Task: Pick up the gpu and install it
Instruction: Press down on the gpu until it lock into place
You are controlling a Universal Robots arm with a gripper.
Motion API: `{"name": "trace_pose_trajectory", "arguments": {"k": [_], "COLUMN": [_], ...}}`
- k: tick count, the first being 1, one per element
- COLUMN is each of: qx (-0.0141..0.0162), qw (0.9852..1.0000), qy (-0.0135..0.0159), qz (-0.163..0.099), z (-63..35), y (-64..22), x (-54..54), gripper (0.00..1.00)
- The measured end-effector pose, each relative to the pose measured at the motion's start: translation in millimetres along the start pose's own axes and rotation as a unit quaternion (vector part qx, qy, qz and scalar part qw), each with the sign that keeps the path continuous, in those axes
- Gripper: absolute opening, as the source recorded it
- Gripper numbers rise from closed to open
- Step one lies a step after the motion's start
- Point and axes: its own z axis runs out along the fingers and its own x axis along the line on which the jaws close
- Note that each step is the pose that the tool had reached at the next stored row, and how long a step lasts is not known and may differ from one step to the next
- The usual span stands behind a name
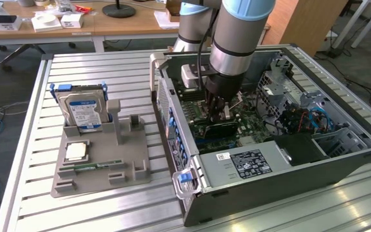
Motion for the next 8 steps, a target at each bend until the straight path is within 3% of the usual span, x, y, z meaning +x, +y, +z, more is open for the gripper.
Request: {"name": "trace_pose_trajectory", "arguments": {"k": [8], "qx": [-0.0004], "qw": [1.0], "qy": [0.0008], "qz": [0.0], "z": [-25.8], "y": [-0.6], "x": [-1.1], "gripper": [0.1]}}
